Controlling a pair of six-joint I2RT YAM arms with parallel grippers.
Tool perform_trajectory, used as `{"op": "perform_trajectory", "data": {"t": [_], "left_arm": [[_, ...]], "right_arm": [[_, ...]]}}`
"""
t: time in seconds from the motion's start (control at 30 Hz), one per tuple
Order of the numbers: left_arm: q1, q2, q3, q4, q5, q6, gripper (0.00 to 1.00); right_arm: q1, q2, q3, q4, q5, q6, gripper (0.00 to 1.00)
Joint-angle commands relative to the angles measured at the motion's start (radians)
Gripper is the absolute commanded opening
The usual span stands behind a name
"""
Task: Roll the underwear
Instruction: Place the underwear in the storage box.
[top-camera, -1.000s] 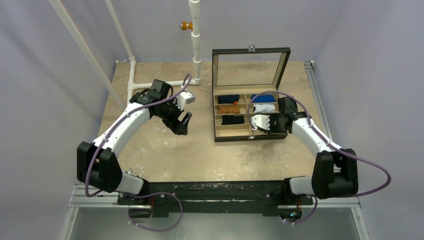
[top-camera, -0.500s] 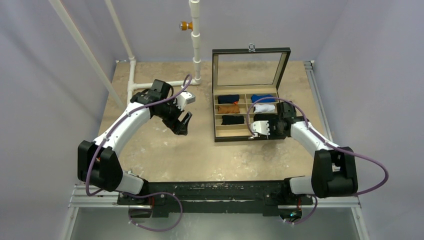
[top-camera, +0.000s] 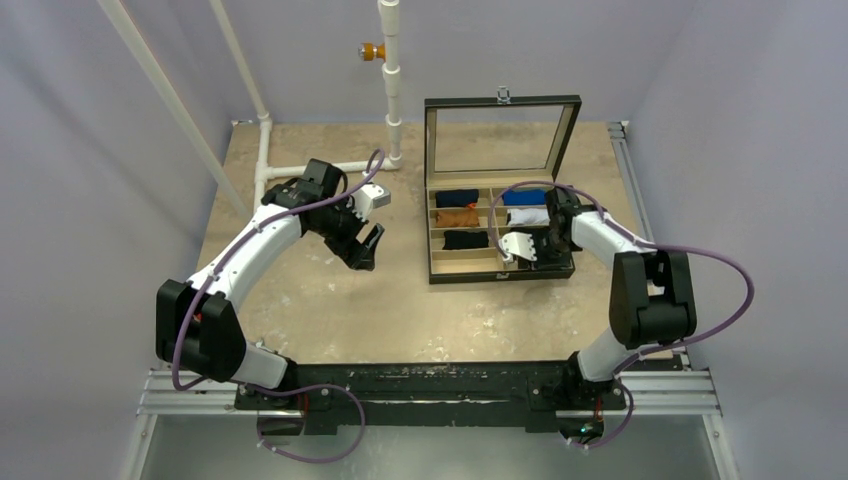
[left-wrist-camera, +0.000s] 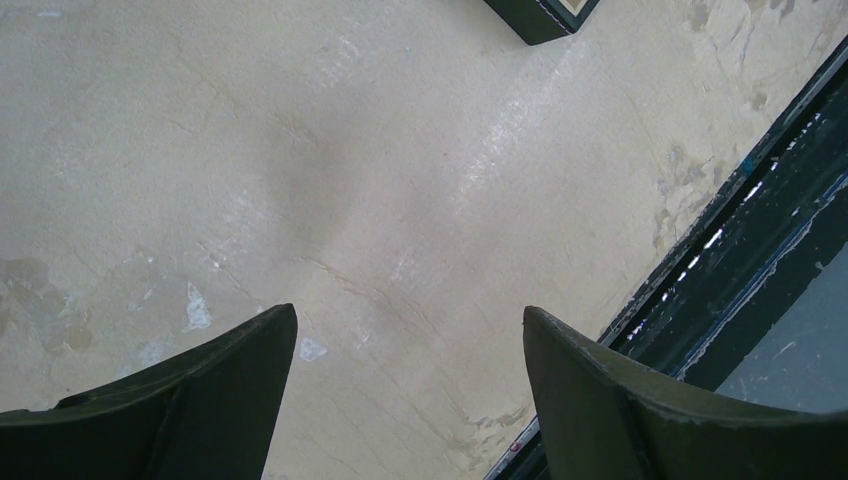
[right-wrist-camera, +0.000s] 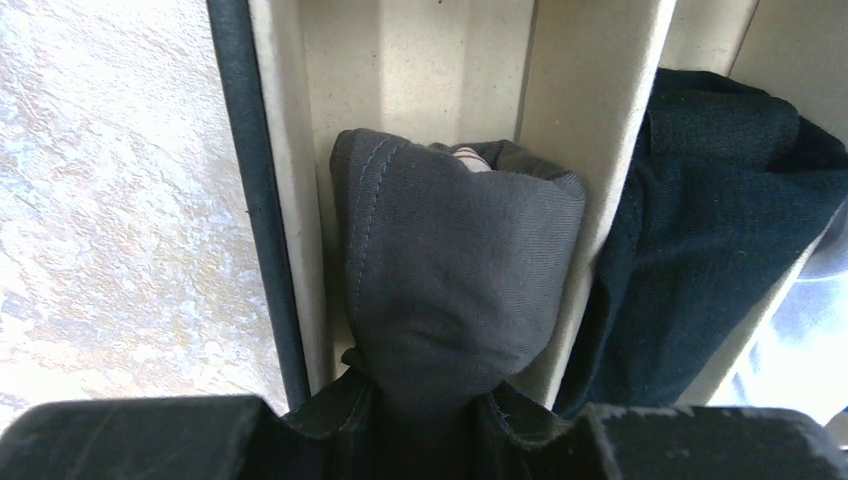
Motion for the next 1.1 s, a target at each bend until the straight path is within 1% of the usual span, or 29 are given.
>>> {"op": "perform_trajectory", "data": {"t": [0.0, 0.2, 0.3, 0.47, 0.5, 0.73, 1.07], "left_arm": [[0.008, -0.001, 0.024, 0.004, -0.003, 0.007, 0.82], [0.008, 0.003, 0.024, 0.006, -0.001, 0.01, 0.82], [0.009, 0.003, 0.023, 0.008, -0.001, 0.011, 0.82], [0.008, 0.002, 0.025, 0.01, 0.002, 0.01, 0.82], [0.009, 0.004, 0.025, 0.009, 0.004, 0.011, 0.82], [0.009, -0.011, 0.021, 0.006, 0.003, 0.015, 0.82], [0.008, -0.012, 0.022, 0.01, 0.001, 0.012, 0.82]], "right_arm": [[0.005, 0.081, 0.017, -0.05, -0.044, 0.017, 0.07], [0.004, 0.115, 0.037, -0.056, -0.024, 0.043, 0.21], [0.004, 0.095, 0.055, -0.07, -0.029, 0.053, 0.35], [0.005, 0.071, 0.099, -0.103, -0.029, 0.076, 0.53], [0.004, 0.069, 0.106, -0.109, -0.029, 0.08, 0.55], [0.004, 0.056, 0.146, -0.158, -0.03, 0.087, 0.54], [0.005, 0.014, 0.153, -0.189, -0.028, 0.088, 0.57]]}}
